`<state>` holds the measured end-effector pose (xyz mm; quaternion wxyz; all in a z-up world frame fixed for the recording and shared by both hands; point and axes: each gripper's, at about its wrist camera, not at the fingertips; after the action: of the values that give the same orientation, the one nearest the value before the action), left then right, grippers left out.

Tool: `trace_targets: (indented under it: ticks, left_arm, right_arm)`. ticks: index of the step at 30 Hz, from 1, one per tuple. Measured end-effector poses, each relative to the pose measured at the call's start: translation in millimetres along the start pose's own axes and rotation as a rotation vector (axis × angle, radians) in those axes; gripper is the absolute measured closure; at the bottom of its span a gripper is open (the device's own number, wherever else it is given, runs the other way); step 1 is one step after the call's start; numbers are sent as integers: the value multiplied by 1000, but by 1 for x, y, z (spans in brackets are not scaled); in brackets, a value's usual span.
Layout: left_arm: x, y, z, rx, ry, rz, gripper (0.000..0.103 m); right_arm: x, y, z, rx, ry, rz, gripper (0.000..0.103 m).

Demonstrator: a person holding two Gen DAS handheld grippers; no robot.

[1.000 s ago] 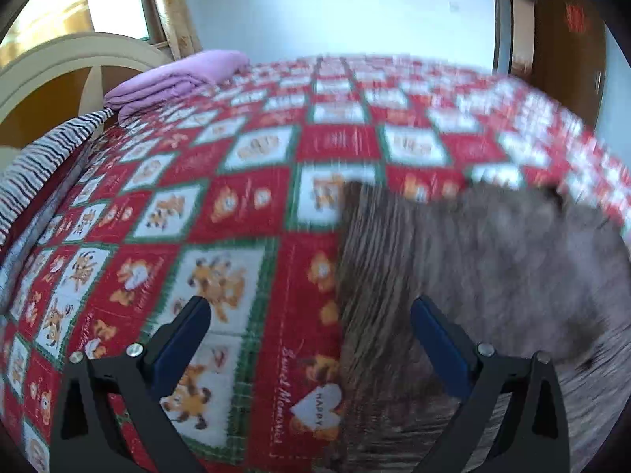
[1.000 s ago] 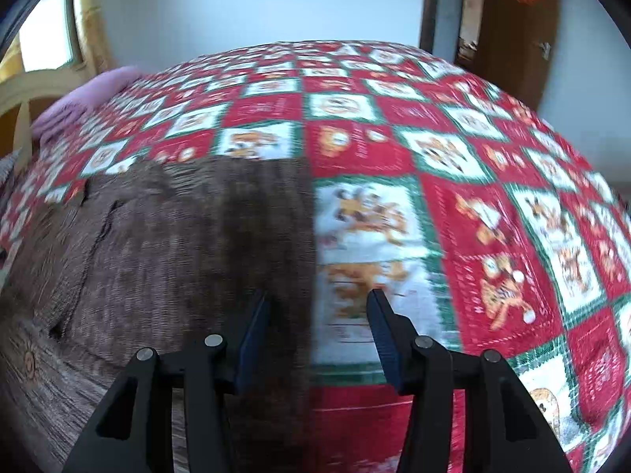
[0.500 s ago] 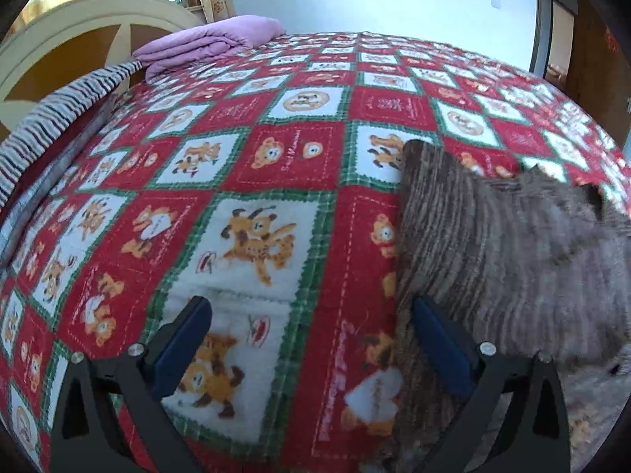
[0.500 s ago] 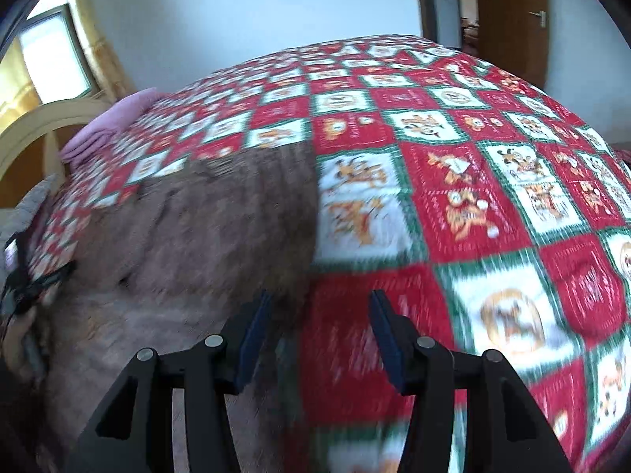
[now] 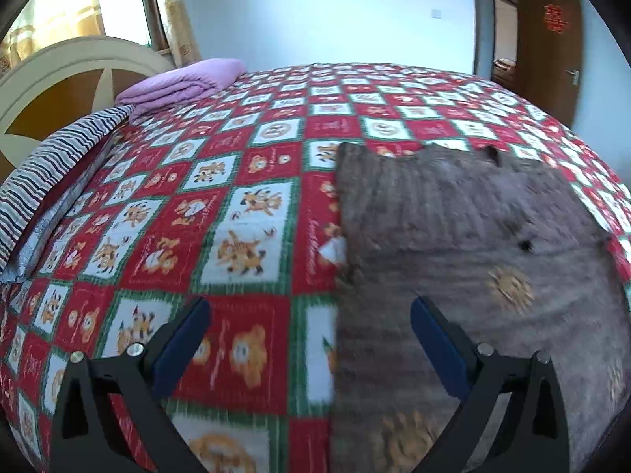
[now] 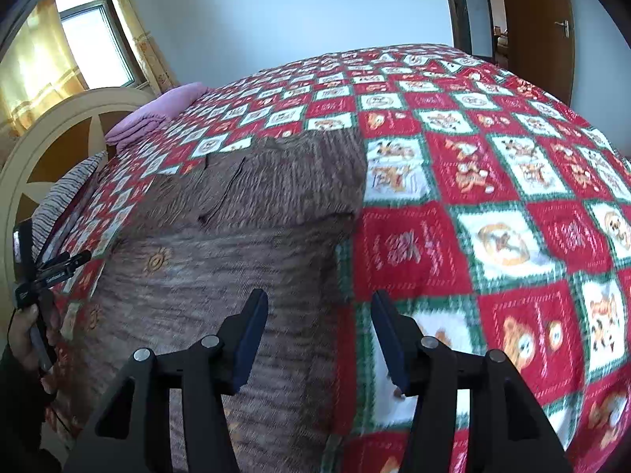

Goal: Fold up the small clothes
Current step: 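Press and smooth the folded sweater with the open right gripper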

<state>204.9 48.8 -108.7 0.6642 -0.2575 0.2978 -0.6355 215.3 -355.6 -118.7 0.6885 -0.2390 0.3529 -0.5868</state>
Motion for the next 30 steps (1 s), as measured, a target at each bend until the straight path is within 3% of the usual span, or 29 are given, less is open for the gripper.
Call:
trace_targets:
  ticks: [15,30]
  left_arm:
    - [6,-32,-43,-20,13,-54,0]
    - [-7,-61,-110,-113,-1,-141,2]
  right_arm:
    - [-12,-23,-63,-81,-22,19,47]
    - [-13,-35,-128,-206,-36,21,46]
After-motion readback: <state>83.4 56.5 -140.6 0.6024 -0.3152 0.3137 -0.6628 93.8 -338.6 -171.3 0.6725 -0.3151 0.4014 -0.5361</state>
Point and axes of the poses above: each gripper's, at about its wrist camera, not at the fingertips, and y roughly the way its jaws point, x to its right, z to its top
